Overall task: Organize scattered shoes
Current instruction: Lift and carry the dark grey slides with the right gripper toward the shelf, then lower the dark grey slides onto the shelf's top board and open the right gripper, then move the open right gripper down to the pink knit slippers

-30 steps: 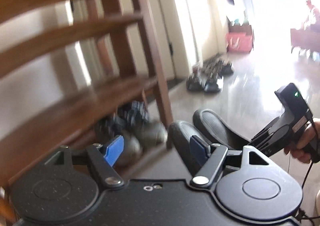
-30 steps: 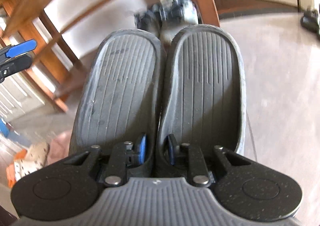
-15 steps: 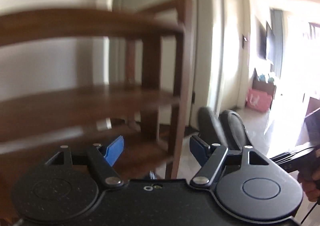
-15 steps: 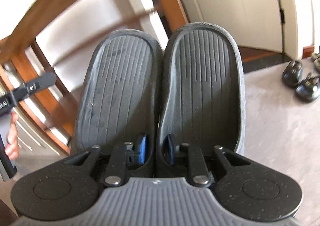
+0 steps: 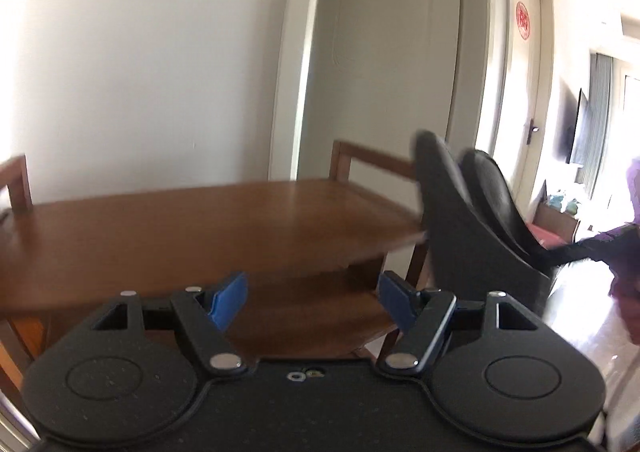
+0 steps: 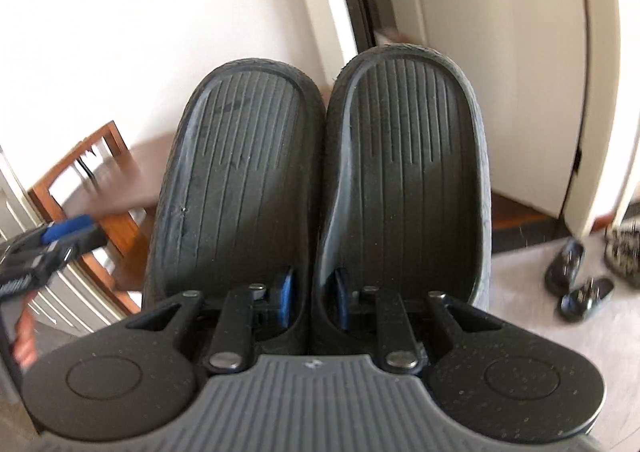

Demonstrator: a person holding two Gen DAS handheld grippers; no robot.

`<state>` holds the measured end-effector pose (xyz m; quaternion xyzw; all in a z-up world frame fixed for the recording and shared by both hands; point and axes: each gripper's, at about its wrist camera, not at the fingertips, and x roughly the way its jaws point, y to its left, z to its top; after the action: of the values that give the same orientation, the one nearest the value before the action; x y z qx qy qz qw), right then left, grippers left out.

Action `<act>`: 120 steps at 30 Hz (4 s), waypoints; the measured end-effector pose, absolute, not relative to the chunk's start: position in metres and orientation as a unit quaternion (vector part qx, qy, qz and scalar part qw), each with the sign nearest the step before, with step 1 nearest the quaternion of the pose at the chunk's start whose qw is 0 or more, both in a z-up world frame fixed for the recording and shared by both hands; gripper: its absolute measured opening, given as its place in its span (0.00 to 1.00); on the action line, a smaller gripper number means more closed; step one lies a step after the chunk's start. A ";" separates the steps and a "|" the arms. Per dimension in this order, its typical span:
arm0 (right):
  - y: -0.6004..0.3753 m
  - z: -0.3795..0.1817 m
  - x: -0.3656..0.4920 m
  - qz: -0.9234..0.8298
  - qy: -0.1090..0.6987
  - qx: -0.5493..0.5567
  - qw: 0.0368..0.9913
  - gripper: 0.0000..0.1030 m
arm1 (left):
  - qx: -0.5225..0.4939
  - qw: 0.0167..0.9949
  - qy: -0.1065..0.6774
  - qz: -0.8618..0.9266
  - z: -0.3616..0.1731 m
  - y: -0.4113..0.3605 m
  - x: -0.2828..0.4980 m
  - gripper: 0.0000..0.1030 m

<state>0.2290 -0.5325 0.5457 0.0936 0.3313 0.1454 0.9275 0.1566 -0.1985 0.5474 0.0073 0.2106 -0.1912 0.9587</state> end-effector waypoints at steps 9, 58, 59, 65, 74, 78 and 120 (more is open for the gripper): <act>-0.478 0.616 0.311 0.154 0.343 0.081 0.923 0.24 | 0.014 0.970 0.212 -0.120 0.598 -0.189 0.208 0.71; -0.419 0.582 0.606 0.234 0.576 -0.078 0.780 0.54 | -0.130 0.943 0.303 0.042 0.570 -0.186 0.331 0.71; -0.418 0.583 0.607 0.234 0.582 -0.080 0.775 0.61 | -0.133 0.941 0.307 0.041 0.568 -0.187 0.331 0.71; -0.417 0.591 0.608 0.224 0.568 -0.106 0.784 0.63 | -0.138 0.938 0.316 0.043 0.561 -0.186 0.332 0.72; -0.427 0.568 0.623 0.200 0.639 -0.100 0.736 0.67 | -0.148 0.934 0.322 0.053 0.555 -0.179 0.339 0.72; -0.417 0.563 0.620 0.213 0.643 -0.119 0.726 0.67 | -0.152 0.933 0.323 0.051 0.553 -0.180 0.342 0.72; -0.402 0.646 0.425 0.180 0.445 -0.051 0.876 0.79 | -0.078 0.943 0.322 0.018 0.541 -0.105 0.263 0.73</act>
<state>0.4250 -0.4019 0.6462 -0.0514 0.4451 0.1805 0.8756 0.2632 -0.1046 0.5415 -0.0782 0.3221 0.0177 0.9433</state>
